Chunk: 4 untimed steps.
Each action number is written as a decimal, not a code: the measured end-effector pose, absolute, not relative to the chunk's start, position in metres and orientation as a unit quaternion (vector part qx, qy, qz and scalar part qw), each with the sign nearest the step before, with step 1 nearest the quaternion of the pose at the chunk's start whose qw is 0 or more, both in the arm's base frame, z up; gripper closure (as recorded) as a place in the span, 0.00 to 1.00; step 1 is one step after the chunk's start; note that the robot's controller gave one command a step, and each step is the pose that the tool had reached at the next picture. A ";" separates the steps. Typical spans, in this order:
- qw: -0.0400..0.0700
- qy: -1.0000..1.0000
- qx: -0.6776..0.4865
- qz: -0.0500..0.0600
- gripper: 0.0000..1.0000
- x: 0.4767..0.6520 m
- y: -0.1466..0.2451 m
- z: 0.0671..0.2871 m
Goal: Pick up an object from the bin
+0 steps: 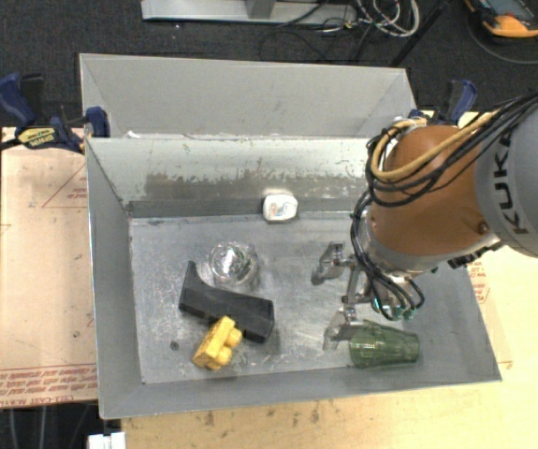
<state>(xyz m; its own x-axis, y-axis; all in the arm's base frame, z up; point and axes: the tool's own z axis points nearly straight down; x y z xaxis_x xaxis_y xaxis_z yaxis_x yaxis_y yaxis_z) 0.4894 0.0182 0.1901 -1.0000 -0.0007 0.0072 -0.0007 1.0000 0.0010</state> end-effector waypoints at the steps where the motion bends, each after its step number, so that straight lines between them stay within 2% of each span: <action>1: 0.000 -1.000 0.000 -0.001 0.00 0.491 0.018 0.193; 2: -0.002 -0.999 0.048 -0.001 0.00 0.492 0.079 0.135; 3: 0.001 -0.994 0.111 -0.001 0.00 0.485 0.047 0.129; 4: 0.000 -0.999 0.043 0.001 0.00 0.488 0.048 0.131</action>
Offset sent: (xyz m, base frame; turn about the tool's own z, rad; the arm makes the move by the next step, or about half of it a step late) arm 0.0015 0.1272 -0.1201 -0.1976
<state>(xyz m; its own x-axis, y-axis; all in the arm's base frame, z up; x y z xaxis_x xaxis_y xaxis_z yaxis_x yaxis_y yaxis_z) 0.4879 0.0482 0.1308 -0.9963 -0.0864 -0.0008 -0.0864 0.9963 -0.0017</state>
